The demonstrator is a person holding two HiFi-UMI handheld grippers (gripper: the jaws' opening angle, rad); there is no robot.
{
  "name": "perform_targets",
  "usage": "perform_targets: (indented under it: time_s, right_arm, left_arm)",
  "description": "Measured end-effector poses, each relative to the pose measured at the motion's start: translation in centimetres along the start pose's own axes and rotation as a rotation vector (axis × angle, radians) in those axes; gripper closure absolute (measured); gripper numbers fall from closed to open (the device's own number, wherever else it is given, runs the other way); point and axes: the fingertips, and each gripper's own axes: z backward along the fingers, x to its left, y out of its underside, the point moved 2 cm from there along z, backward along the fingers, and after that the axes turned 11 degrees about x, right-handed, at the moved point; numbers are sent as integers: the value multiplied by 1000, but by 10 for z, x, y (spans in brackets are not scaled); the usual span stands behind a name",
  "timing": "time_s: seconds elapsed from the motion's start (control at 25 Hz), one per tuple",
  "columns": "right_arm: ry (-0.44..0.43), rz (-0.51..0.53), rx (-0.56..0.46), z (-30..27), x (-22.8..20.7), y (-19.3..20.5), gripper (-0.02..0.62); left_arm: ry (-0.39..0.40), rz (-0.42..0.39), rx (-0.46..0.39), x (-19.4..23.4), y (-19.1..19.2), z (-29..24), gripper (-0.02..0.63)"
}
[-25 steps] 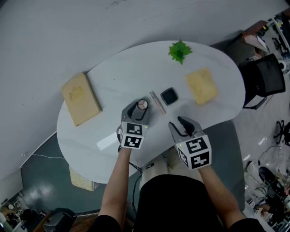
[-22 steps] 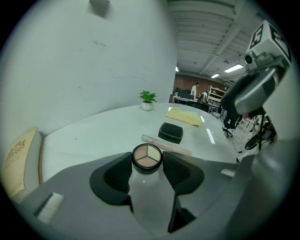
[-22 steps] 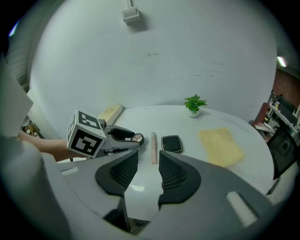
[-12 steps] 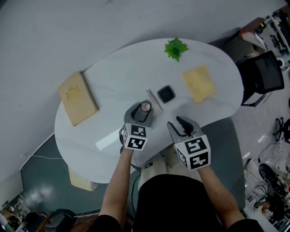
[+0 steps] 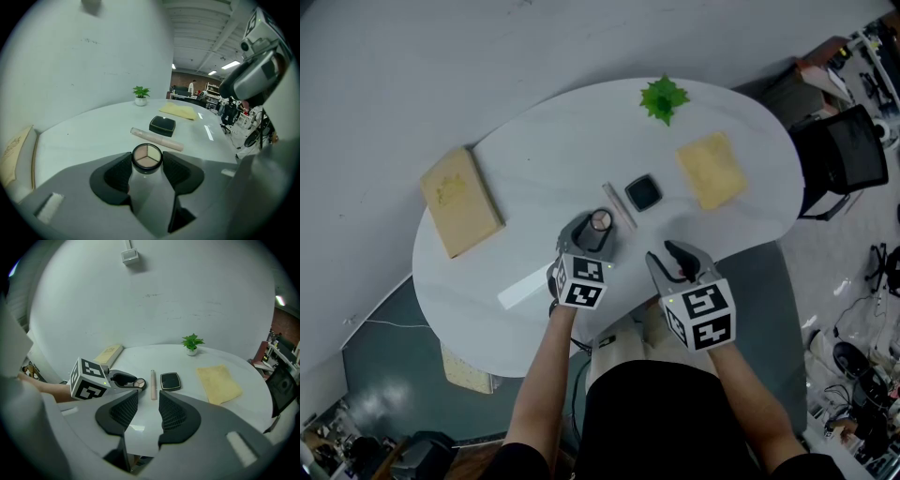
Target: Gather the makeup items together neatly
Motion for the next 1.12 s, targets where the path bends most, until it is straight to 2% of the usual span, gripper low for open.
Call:
perform_targets:
  time_s: [0.32,0.68,1.12]
  right_arm:
    - [5,-3,-1,4,0,4,446]
    - [18,-13,-20,12,1,8,446]
    - [26,10,-50,23,17,10,446]
  left_arm:
    - [-9,7,-8,1,0,0,397]
    - [-12,5,-39,1,-3,4,364]
    - [-11,37,-92,-1,-7,51,364]
